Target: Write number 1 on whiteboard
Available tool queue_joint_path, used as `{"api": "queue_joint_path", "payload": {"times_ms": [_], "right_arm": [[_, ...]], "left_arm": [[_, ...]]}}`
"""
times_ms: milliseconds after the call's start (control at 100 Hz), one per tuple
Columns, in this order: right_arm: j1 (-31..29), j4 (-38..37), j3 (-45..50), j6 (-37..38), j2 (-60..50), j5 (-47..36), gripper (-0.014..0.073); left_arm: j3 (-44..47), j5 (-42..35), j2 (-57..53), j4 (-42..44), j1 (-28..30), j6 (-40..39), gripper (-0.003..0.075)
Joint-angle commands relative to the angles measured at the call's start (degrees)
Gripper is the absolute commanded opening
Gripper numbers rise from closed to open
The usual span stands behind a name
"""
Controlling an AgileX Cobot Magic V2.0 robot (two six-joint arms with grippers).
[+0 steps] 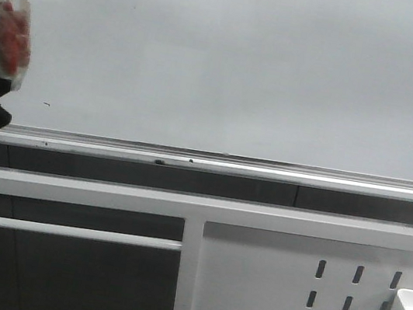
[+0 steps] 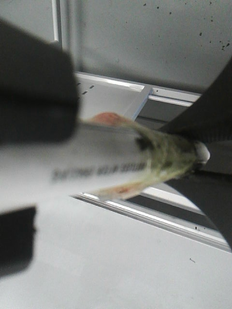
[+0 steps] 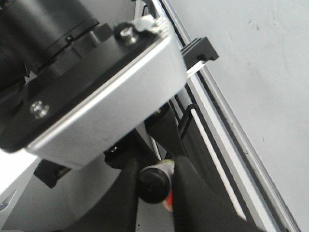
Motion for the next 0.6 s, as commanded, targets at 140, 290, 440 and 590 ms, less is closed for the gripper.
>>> {"api": "queue_joint_path", "payload": {"times_ms": [140, 290, 440, 590], "right_arm": [[0.49, 2.19, -2.19, 1.14, -1.21, -3.59, -0.0070], [0.49, -0.91, -2.19, 1.14, -2.19, -2.04, -0.0069], [0.38, -5.42, -2.19, 1.14, -4.15, 0.65, -0.0068], [0.00, -8.75, -1.35, 1.14, -6.75, 0.79, -0.0067]], "left_arm": [[-1.82, -6.13, -1.12, -1.17, -0.32, 0.22, -0.0017], [-1.82, -6.42, -4.98, -10.30, -0.32, 0.22, 0.0176], [-1.82, -6.08, -10.75, -17.81, -0.32, 0.22, 0.0445], [-1.82, -5.96, -17.89, -22.08, -0.32, 0.22, 0.0459]]}}
